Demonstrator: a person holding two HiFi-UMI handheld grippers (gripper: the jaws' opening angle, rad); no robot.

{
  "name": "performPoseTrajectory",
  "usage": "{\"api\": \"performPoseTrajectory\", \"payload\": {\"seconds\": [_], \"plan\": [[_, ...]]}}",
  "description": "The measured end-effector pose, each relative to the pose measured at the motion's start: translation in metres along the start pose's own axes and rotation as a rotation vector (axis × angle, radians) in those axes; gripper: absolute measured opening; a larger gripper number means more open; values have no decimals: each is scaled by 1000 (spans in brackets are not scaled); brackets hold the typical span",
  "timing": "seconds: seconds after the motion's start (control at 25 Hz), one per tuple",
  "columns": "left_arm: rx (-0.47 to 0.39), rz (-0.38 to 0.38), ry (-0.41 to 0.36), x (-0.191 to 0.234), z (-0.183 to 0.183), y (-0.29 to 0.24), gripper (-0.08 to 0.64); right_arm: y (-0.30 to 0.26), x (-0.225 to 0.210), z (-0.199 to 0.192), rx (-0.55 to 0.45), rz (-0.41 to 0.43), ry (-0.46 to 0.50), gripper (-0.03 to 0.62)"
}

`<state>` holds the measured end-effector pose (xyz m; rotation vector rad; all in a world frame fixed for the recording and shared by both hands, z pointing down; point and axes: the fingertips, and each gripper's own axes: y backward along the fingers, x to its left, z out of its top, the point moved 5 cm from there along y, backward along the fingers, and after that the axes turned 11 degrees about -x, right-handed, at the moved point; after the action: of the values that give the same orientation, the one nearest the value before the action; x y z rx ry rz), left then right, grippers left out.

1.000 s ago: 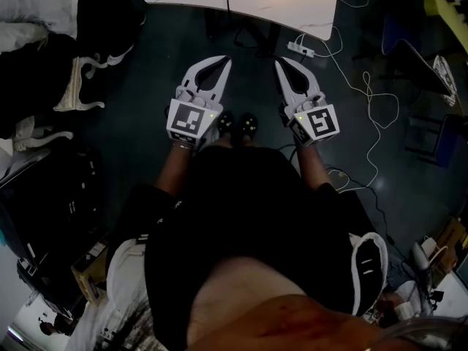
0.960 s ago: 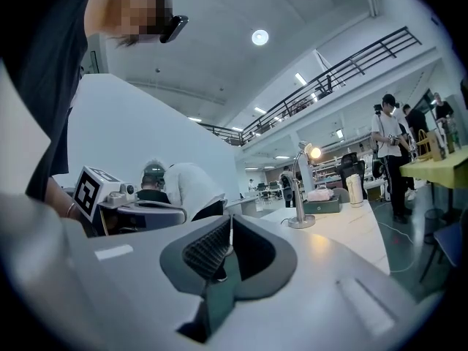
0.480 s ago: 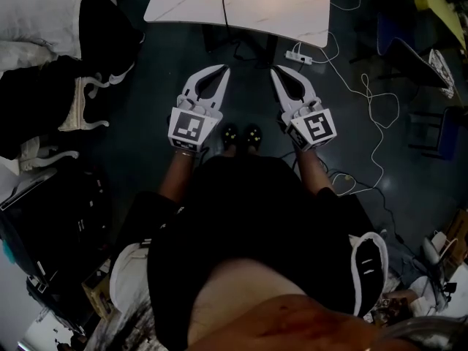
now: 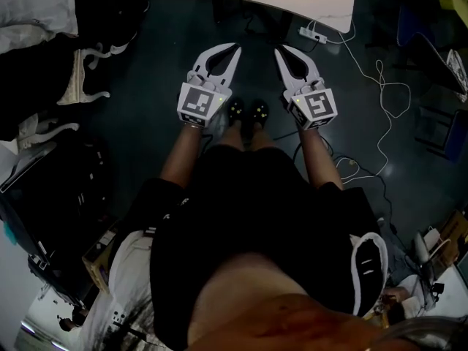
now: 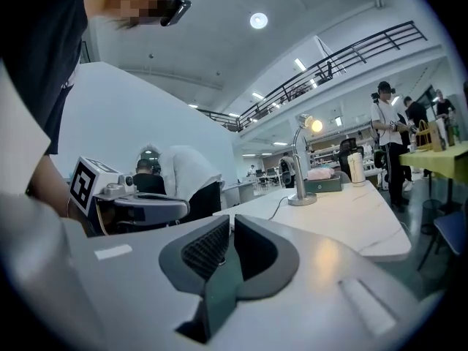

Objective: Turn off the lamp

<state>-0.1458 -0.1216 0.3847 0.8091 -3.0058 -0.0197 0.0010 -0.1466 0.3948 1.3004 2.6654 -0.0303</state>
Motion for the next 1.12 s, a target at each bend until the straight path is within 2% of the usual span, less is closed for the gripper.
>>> {"api": "performPoseTrajectory", "payload": {"seconds": [0.28, 0.44, 0.6, 0.92, 1.12], "plan": [[60, 23, 9, 17, -46, -11, -5, -23, -19, -50, 79, -32, -13, 11], [101, 18, 30, 26, -75, -18, -5, -34, -34, -79, 152, -38, 3, 31], [120, 51, 64, 40, -93, -19, -5, -50, -43, -109, 205, -35, -8, 37], [128, 47, 86, 52, -130, -38, -5, -76, -64, -157, 235, -44, -47, 46], [145, 37, 86, 60, -154, -39, -5, -94, -74, -202, 276, -45, -57, 64]]}}
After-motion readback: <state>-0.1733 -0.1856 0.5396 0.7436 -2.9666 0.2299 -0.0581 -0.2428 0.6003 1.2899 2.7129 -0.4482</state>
